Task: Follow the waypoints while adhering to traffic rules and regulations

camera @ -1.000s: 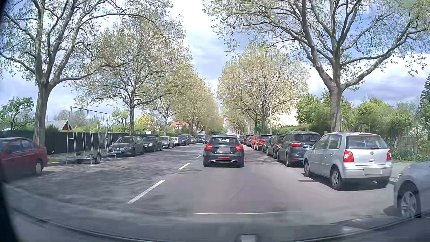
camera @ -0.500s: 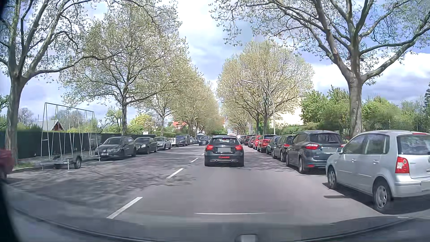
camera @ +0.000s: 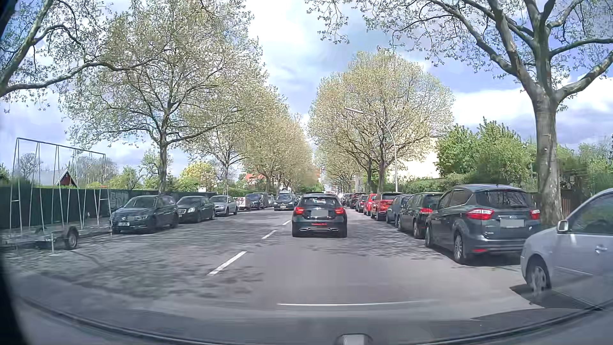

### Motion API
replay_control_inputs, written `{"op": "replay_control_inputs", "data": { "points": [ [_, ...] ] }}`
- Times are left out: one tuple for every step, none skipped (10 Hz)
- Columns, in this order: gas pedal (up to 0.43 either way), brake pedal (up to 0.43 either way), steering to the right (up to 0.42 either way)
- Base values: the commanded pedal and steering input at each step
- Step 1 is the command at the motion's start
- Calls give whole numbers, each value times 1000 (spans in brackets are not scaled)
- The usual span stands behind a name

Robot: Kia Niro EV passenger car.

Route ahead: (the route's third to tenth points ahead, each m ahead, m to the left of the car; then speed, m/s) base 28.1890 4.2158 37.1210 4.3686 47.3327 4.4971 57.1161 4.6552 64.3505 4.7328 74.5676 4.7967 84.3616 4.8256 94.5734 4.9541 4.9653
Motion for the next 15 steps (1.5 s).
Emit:
{"op": "replay_control_inputs", "data": {
  "points": [
    [169, 24, 1],
    [169, 24, 2],
    [169, 24, 1],
    [169, 24, 1],
    [157, 24, 1],
    [150, 24, 1],
    [138, 24, 1],
    [138, 24, 1],
    [138, 24, 1],
    [130, 24, 1],
    [110, 24, 1],
    [98, 24, 1],
    [87, 24, 1],
    [79, 24, 1],
    [79, 24, 1]
  ]
}}
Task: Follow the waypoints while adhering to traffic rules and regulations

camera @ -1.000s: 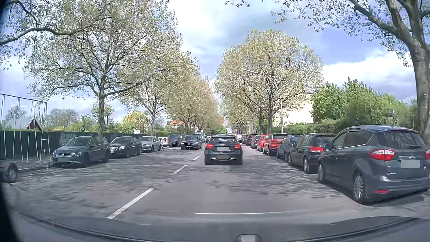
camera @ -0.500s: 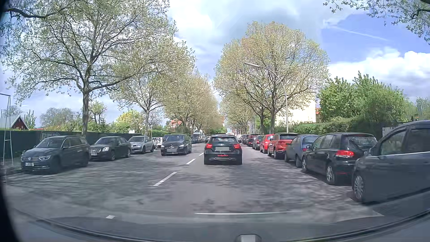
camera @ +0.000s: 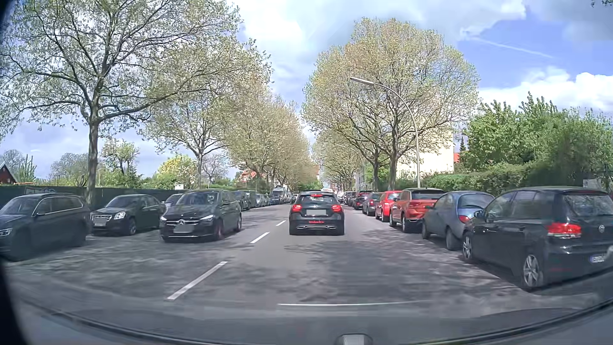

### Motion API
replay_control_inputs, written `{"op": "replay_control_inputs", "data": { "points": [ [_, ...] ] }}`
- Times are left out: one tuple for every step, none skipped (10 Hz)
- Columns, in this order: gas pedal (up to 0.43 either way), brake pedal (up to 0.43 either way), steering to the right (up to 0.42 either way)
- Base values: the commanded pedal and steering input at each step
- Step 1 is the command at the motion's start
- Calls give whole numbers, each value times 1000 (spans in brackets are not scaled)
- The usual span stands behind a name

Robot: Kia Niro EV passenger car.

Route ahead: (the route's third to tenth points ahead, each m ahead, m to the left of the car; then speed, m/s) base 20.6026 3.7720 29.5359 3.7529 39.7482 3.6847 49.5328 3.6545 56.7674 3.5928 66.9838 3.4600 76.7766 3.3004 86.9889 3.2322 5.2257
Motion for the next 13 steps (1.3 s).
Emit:
{"op": "replay_control_inputs", "data": {
  "points": [
    [79, 24, 1],
    [79, 24, 1],
    [79, 24, 1],
    [79, 24, 1],
    [79, 24, 1],
    [87, 24, 1],
    [87, 24, 1],
    [87, 24, 1],
    [87, 24, 1],
    [98, 24, 1],
    [98, 24, 1],
    [98, 24, 1],
    [87, 24, 1]
  ]
}}
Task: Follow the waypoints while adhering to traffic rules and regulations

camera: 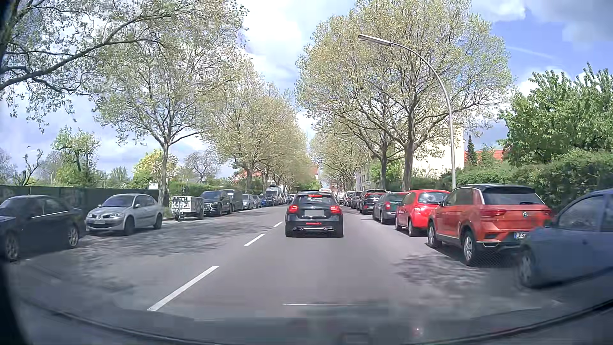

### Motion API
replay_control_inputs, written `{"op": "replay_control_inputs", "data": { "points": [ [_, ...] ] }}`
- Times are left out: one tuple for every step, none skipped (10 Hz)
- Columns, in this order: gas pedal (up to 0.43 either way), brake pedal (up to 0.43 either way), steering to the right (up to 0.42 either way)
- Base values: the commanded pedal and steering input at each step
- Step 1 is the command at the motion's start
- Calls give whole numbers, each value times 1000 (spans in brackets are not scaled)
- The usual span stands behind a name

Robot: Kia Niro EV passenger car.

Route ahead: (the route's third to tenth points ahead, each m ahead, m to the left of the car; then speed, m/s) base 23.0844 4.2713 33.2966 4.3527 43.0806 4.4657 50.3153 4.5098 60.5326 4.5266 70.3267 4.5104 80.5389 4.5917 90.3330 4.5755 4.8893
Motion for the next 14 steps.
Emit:
{"op": "replay_control_inputs", "data": {
  "points": [
    [59, 24, 1],
    [0, 24, 1],
    [0, 24, 1],
    [0, 24, 1],
    [0, 24, 1],
    [0, 24, 1],
    [0, 24, 1],
    [0, 24, 1],
    [0, 24, 1],
    [0, 24, 1],
    [0, 24, 1],
    [0, 24, 0],
    [8, 24, 0],
    [157, 24, 0]
  ]
}}
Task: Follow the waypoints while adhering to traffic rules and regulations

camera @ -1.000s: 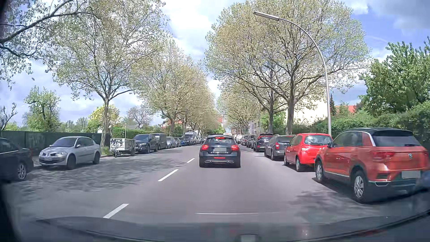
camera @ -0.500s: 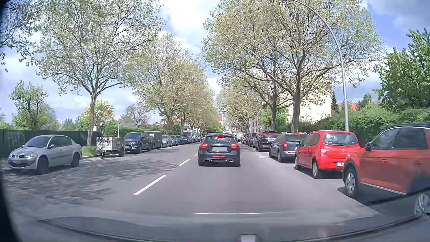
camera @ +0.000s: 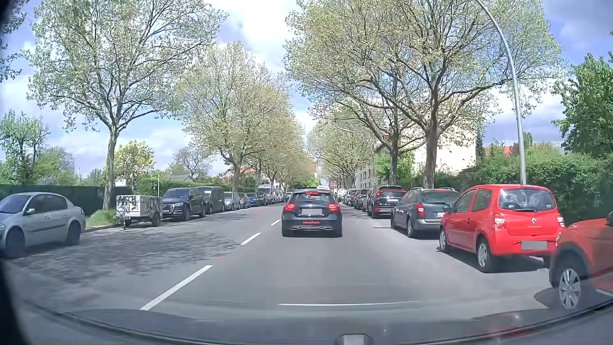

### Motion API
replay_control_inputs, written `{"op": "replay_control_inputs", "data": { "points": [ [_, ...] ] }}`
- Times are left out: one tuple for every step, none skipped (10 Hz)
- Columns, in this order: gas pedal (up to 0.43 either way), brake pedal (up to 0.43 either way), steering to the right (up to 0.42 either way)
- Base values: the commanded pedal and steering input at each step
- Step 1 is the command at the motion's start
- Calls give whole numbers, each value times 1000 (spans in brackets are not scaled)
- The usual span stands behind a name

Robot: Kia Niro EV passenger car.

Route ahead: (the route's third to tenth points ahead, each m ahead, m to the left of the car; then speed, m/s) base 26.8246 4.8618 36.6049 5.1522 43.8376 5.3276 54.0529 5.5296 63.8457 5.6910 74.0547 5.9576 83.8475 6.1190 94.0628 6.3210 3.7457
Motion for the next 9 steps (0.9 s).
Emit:
{"op": "replay_control_inputs", "data": {
  "points": [
    [177, 24, -1],
    [177, 24, -1],
    [177, 24, -3],
    [177, 24, -5],
    [177, 24, -7],
    [177, 24, -7],
    [177, 24, -7],
    [169, 24, -6],
    [157, 24, -6]
  ]
}}
